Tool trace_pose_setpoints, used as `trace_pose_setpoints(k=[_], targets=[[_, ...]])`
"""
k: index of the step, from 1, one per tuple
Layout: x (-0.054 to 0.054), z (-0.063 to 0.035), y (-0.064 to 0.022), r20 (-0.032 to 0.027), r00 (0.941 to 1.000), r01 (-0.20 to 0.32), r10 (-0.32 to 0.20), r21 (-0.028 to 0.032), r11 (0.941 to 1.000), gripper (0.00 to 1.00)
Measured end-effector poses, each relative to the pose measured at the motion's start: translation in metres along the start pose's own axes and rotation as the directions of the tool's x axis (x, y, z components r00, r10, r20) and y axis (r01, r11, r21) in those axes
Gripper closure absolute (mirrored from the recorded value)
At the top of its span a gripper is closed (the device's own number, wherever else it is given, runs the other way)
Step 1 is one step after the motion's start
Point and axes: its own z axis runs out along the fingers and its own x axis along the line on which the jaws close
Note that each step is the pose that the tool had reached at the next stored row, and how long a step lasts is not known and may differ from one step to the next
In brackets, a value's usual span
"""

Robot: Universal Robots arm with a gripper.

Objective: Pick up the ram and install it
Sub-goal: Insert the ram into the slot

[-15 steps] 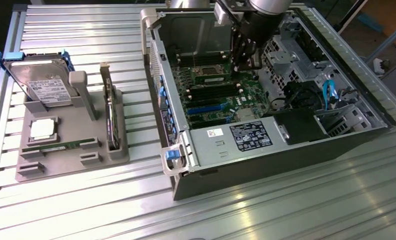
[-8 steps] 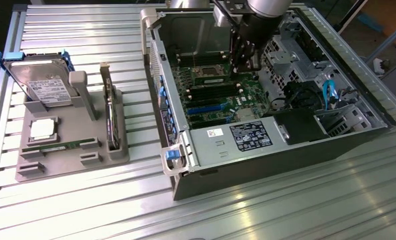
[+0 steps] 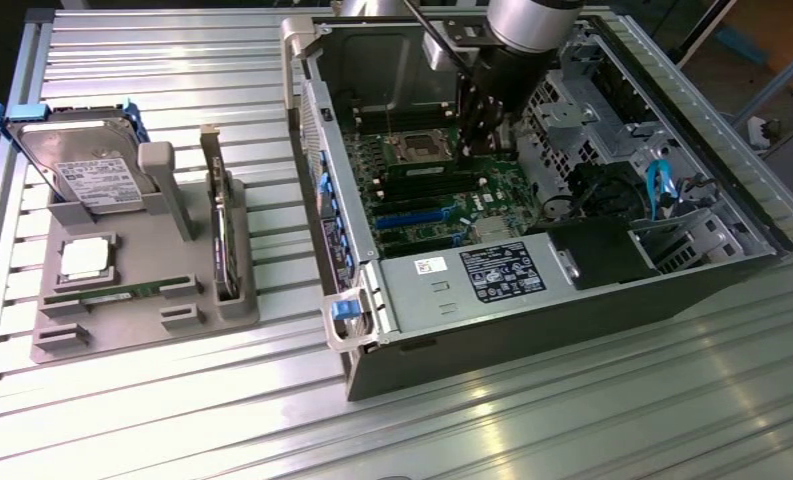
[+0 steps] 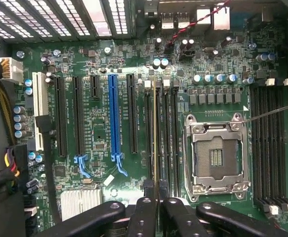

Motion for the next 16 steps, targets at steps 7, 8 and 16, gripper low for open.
trace_pose_setpoints(k=[7, 8, 16], targets=[[0.0, 0.0037, -0.0001, -0.0002, 1.0, 0.0, 0.0, 0.0, 1.0, 0.88], [0.0, 0.0038, -0.0001, 0.0, 1.0, 0.0, 0.0, 0.0, 1.0, 0.88], [0.0, 0.0057, -0.0112, 0.0, 1.0, 0.0, 0.0, 0.0, 1.0, 0.88]])
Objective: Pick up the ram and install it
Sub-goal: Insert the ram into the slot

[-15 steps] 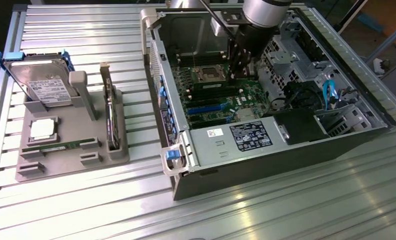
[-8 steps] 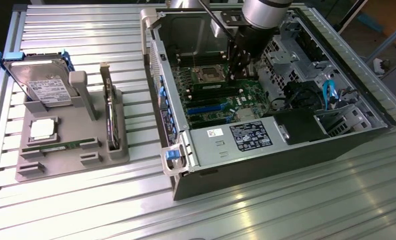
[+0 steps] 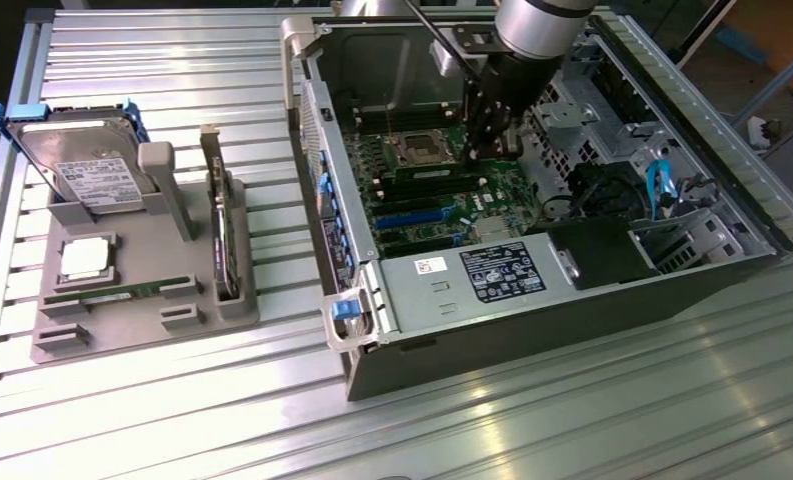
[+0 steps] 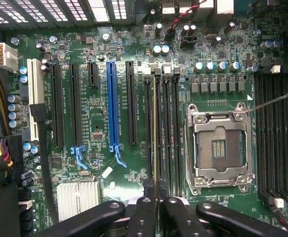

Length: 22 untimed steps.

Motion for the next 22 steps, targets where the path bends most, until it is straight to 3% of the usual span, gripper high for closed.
trace_pose_setpoints(k=[22], targets=[[0.0004, 0.0002, 0.0084, 0.0001, 1.0, 0.0, 0.0, 0.0003, 1.0, 0.88]])
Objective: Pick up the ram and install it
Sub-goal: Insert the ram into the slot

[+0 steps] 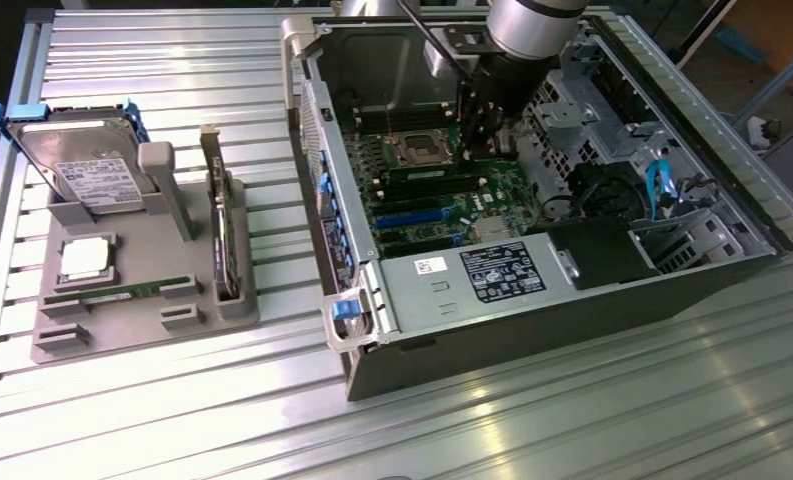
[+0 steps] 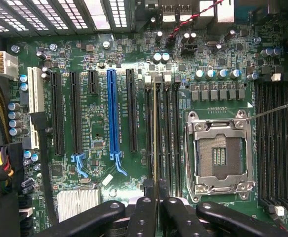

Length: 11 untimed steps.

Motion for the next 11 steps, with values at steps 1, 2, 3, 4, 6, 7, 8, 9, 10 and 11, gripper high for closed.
trace_pose_setpoints(k=[1, 2, 3, 4, 6, 7, 8, 9, 10, 11], targets=[[0.0, 0.0, 0.0, 0.0, 1.0, 0.0, 0.0, 0.0, 1.0, 0.88], [0.0, 0.0, 0.0, 0.0, 1.0, 0.0, 0.0, 0.0, 1.0, 0.88], [0.0, 0.0006, 0.0, 0.0004, 1.0, 0.0, 0.0, 0.0001, 1.0, 0.88], [0.0, 0.0013, 0.0, 0.0005, 1.0, 0.0, 0.0, 0.0001, 1.0, 0.88], [0.0001, 0.0034, -0.0001, 0.0001, 1.0, 0.0, 0.0, 0.0, 1.0, 0.88], [0.0001, 0.0041, -0.0001, 0.0, 1.0, 0.0, 0.0, 0.0, 1.0, 0.88], [0.0001, 0.0048, -0.0001, 0.0, 1.0, 0.0, 0.0, 0.0, 1.0, 0.88], [0.0001, 0.0054, -0.0001, 0.0001, 1.0, 0.0, 0.0, 0.0, 1.0, 0.88], [0.0001, 0.006, -0.0001, 0.0, 1.0, 0.0, 0.0, 0.0, 1.0, 0.88], [0.0001, 0.0066, -0.0001, 0.0, 1.0, 0.0, 0.0, 0.0, 1.0, 0.88]])
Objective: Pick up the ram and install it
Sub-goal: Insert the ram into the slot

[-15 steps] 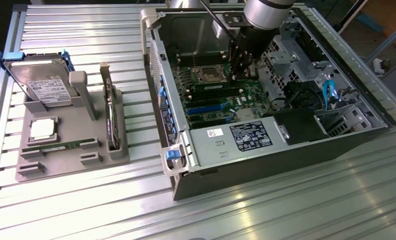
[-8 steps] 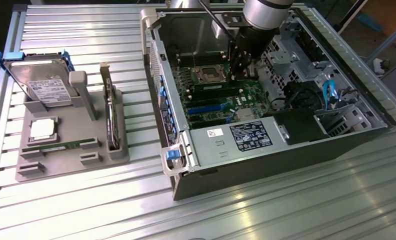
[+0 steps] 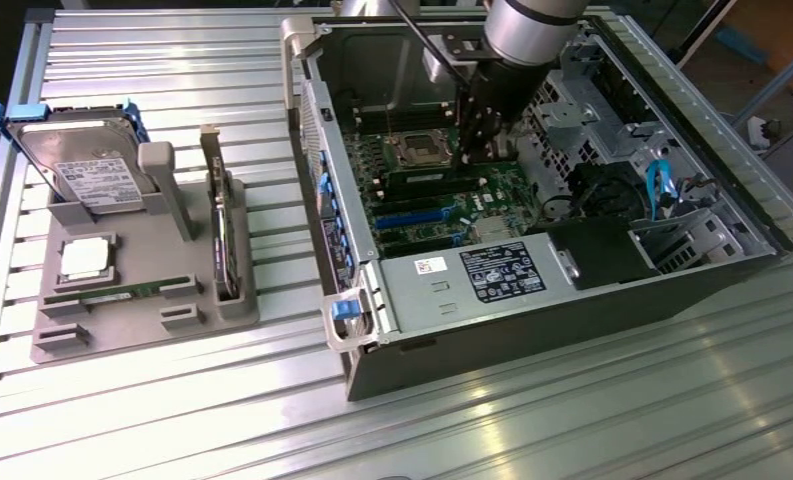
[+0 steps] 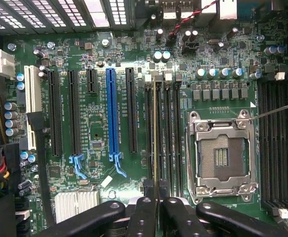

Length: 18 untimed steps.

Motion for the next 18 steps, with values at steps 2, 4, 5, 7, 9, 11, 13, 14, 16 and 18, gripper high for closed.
trace_pose_setpoints(k=[2, 4, 5, 7, 9, 11, 13, 14, 16, 18], targets=[[0.0, 0.0014, 0.0, 0.0, 1.0, 0.0, 0.0, 0.0, 1.0, 0.88], [0.0001, 0.0017, 0.0, -0.0003, 1.0, 0.0, 0.0, -0.0001, 1.0, 0.88], [0.0001, 0.0018, 0.0, -0.0003, 1.0, 0.0, 0.0, -0.0001, 1.0, 0.88], [0.0, 0.0019, 0.0, 0.0, 1.0, 0.0, 0.0, 0.0, 1.0, 0.88], [0.0001, 0.0019, 0.0, -0.0001, 1.0, 0.0, 0.0, 0.0, 1.0, 0.88], [0.0001, 0.0019, 0.0, -0.0001, 1.0, 0.001, -0.001, -0.0001, 1.0, 0.88], [0.0001, 0.002, 0.0, -0.0001, 1.0, 0.002, -0.002, 0.0, 1.0, 0.88], [0.0001, 0.0021, 0.0, -0.0001, 1.0, 0.003, -0.003, -0.0001, 1.0, 0.88], [0.0001, 0.0021, 0.0, -0.0002, 1.0, 0.007, -0.007, -0.0002, 1.0, 0.88], [0.0001, 0.0022, 0.0, -0.0003, 0.9999, 0.011, -0.011, -0.0002, 0.9999, 0.88]])
